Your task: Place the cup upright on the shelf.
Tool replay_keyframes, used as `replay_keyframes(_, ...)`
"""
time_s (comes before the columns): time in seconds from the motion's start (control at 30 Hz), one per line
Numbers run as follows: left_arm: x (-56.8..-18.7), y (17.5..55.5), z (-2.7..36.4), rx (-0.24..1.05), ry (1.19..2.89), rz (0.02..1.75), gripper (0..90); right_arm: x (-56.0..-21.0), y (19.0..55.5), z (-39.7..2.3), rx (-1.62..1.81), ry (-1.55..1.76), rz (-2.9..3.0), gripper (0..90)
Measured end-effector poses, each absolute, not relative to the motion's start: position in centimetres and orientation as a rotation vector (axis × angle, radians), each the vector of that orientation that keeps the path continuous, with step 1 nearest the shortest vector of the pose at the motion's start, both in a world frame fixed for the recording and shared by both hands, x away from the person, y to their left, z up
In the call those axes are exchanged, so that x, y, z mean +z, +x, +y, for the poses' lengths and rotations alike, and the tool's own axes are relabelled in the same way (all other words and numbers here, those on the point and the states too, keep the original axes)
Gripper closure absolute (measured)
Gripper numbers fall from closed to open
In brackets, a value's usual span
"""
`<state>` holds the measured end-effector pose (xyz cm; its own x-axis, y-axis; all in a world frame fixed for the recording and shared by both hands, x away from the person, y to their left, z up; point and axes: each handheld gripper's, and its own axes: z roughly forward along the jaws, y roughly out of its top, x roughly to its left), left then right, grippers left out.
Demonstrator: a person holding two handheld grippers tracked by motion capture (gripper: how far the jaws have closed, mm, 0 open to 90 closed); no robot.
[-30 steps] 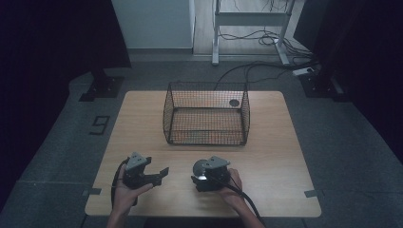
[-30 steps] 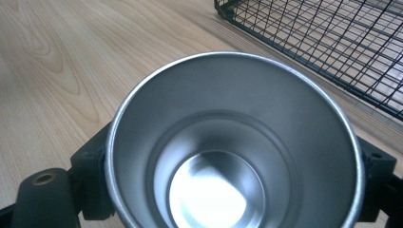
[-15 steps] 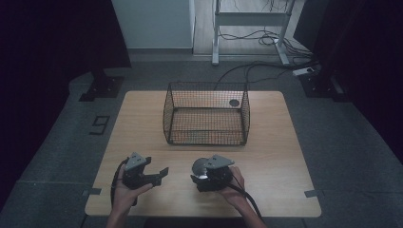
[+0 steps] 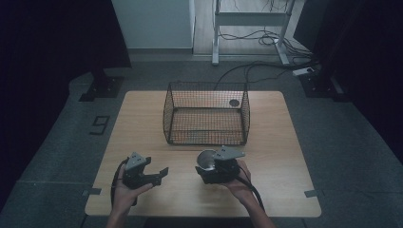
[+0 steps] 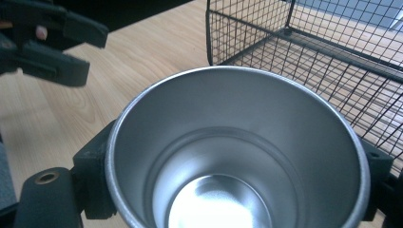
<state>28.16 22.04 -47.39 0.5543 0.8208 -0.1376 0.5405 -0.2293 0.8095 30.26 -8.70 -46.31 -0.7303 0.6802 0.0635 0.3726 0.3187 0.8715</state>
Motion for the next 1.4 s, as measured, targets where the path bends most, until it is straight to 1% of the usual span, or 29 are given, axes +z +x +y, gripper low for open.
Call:
replay_keyframes(0.53, -47.3, 28.2, 22.3, 0.408, 1.906, 1.114, 15.8, -43.8, 31.7, -8.9, 1.413, 0.924, 2.245, 16.7)
replay_keyframes(0.6, -47.3, 28.1, 22.2, 0.408, 1.907, 1.114, 15.8, -43.3, 32.0, -8.9, 1.431, 0.923, 2.244, 18.3)
replay_keyframes(1.13, -47.2, 28.1, 22.4, 0.409, 1.901, 1.112, 15.8, -42.0, 33.3, -8.3, 1.419, 0.911, 2.229, 18.4)
replay_keyframes(1.4, -47.2, 28.1, 22.4, 0.405, 1.902, 1.112, 15.8, -40.8, 33.9, -8.2, 1.407, 0.907, 2.216, 18.4)
